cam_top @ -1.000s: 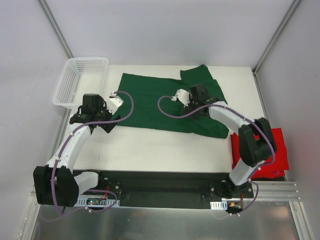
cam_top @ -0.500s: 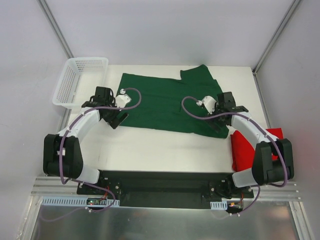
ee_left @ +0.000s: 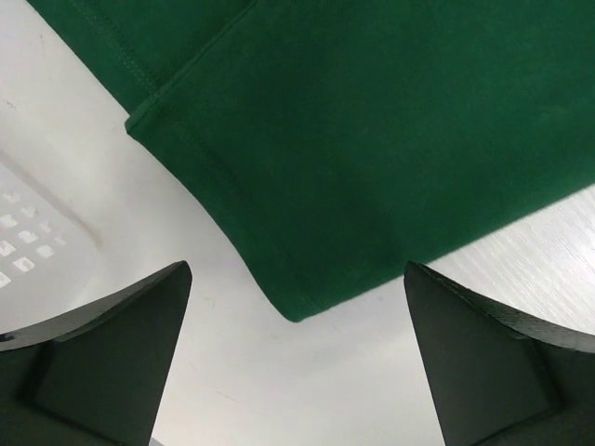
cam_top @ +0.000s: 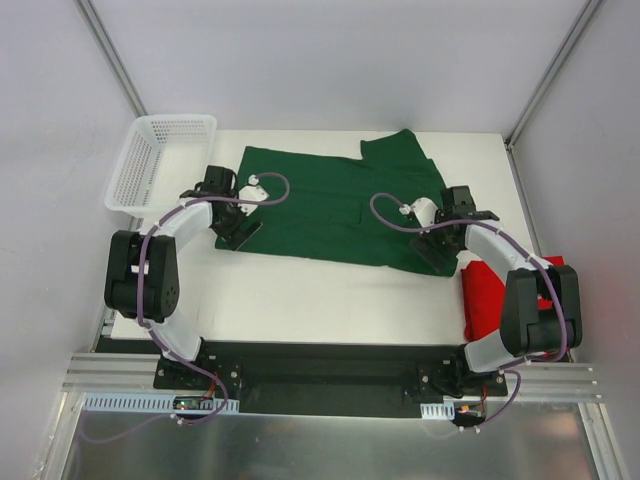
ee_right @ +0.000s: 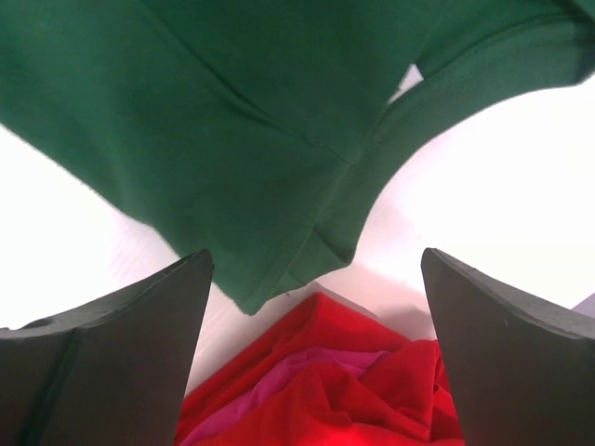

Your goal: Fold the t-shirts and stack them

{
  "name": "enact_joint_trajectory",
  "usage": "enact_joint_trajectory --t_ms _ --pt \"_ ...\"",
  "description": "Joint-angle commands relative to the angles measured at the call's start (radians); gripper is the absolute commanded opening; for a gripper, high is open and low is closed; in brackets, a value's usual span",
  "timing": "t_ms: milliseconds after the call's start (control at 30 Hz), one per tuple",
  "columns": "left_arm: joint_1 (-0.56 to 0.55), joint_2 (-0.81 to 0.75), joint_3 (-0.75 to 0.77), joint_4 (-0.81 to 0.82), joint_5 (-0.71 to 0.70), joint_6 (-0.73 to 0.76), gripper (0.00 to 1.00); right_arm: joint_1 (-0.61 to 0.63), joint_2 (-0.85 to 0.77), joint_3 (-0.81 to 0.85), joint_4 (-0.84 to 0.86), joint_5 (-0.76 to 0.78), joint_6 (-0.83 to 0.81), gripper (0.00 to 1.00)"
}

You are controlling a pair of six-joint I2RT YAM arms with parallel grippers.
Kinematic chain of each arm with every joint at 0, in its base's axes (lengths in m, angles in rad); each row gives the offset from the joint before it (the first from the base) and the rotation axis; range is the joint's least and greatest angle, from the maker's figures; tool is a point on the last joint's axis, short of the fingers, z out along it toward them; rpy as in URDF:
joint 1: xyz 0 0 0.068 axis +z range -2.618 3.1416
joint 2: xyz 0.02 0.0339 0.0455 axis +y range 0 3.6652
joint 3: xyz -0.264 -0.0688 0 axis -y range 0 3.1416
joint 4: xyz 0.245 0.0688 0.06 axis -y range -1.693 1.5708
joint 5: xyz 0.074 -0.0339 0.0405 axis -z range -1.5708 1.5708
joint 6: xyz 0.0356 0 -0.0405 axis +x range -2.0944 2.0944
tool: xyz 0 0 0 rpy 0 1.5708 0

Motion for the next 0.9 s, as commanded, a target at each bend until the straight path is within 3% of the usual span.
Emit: enact_joint_trajectory --t_ms 0,567,867 --pt "0.004 0.047 0.069 0.033 -0.039 0.003 0.99 -0.036 -0.003 -0.030 0.050 -0.017 -0.018 0.99" --pt "0.021 0.177 0.064 0.136 -0.139 0.021 0.99 -0.071 0.053 -0.082 0.101 0.016 -0.057 0.96" --pt "0.021 0.119 0.023 0.141 -0.157 0.040 0.99 -0.094 0.081 -0.103 0.117 0.044 -0.098 0.96"
